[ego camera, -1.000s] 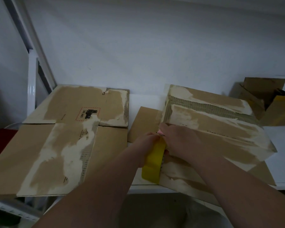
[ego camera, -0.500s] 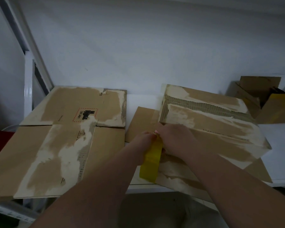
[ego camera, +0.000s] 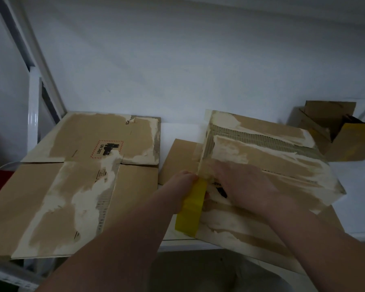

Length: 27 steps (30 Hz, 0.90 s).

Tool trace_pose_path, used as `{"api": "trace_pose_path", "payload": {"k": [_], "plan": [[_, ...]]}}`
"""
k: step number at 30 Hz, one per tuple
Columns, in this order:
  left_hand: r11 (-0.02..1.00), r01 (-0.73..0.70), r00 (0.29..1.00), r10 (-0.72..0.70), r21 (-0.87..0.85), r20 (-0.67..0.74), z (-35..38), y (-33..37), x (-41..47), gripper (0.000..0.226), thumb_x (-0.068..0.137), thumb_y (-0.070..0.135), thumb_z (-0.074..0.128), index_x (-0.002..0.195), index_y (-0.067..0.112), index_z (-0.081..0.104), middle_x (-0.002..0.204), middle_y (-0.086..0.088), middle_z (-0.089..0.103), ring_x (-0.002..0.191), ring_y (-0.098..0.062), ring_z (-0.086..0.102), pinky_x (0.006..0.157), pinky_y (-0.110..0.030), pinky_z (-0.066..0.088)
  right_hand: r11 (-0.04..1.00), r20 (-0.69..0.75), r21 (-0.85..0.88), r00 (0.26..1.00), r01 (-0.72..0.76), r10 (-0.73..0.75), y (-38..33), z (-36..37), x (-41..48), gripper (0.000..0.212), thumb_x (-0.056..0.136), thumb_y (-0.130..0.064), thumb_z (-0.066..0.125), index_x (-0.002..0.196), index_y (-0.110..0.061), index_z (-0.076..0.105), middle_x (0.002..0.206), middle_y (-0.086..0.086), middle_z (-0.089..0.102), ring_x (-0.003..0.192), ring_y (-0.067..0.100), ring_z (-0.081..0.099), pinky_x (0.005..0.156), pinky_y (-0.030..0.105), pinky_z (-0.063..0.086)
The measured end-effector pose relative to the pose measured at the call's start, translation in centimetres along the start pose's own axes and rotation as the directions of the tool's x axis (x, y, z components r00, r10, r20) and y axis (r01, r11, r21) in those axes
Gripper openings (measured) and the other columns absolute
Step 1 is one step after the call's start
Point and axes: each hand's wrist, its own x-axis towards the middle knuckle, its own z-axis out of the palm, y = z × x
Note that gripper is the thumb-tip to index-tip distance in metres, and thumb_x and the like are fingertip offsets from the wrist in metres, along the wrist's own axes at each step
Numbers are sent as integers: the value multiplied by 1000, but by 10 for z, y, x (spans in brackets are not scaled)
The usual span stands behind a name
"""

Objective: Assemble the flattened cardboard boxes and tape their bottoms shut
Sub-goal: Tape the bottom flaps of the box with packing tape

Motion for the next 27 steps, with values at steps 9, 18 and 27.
{"api": "trace_pose_path", "payload": {"k": [9,18,27], "plan": [[999,-21,1000,21,50,-4,-4,2,-3,12,98,13,48,107,8,55,79,-16,64,48,-20,65,44,-30,55,973,-116,175,978,-152,174,6,0,48,52,92,-53,50,138,-29,43,137,0,43,125,19,40,96,31,39],[989,-19,1000,22,150,-21,-8,1,2,23,96,22,52,115,9,58,103,-17,65,90,-32,66,82,-46,56,977,-128,112,973,-179,193,5,19,56,58,84,-60,54,130,-26,47,129,-3,43,111,18,53,85,31,46],[988,-24,999,28,154,-22,-25,-2,-6,8,94,23,55,101,21,58,95,-14,62,79,-28,65,78,-40,54,943,-229,216,926,-252,300,-14,21,56,45,84,-34,68,120,-18,47,116,2,48,101,26,53,79,37,48]]}}
